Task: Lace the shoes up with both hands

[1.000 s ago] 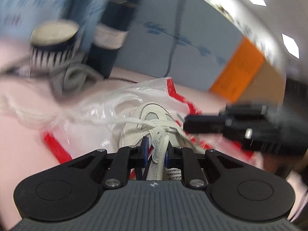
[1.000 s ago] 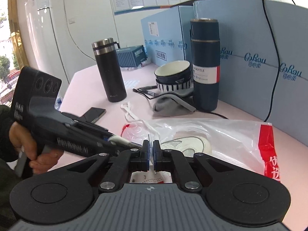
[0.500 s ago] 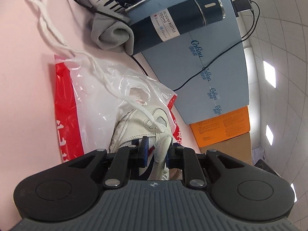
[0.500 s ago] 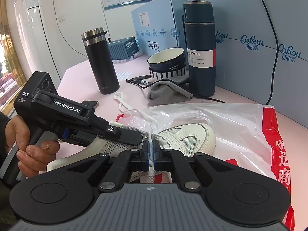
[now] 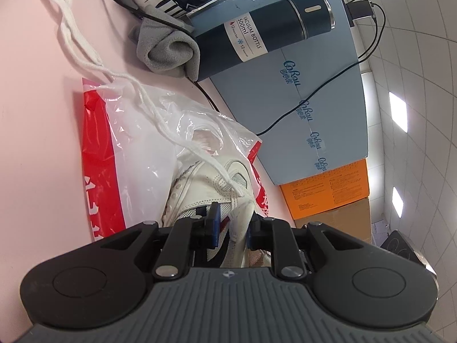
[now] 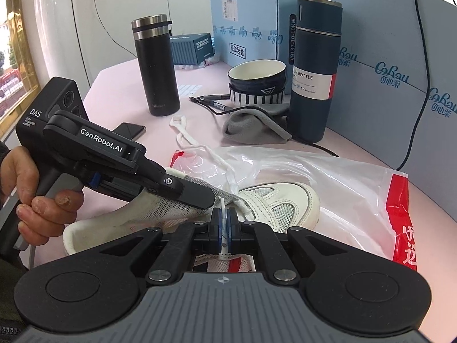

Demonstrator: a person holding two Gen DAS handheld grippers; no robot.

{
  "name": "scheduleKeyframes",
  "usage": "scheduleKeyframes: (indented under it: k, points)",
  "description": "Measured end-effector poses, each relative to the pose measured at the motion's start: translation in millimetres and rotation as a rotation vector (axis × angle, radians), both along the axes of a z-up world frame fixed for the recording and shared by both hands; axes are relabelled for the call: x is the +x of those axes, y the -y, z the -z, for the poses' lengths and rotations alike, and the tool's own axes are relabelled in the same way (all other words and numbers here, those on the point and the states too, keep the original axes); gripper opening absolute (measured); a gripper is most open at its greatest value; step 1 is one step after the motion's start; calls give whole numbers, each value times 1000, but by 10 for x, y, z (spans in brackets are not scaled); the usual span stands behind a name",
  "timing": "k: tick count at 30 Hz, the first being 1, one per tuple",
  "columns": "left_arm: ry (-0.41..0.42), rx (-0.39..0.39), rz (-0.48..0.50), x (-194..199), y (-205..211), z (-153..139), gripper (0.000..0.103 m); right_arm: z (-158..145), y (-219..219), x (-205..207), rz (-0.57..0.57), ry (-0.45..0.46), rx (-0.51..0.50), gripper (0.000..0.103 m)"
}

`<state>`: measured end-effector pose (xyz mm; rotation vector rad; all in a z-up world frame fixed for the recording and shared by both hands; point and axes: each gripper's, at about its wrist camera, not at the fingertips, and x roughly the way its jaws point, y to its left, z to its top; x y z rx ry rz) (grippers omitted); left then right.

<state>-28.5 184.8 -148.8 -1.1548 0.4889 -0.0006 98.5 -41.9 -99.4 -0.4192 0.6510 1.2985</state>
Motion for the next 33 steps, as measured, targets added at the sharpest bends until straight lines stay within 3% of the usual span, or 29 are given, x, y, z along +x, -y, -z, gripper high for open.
scheduleKeyframes:
  k: [33]
  points:
    - [8,2,4,-50,21,0,19,-27,-81,-20,13,25,23,4]
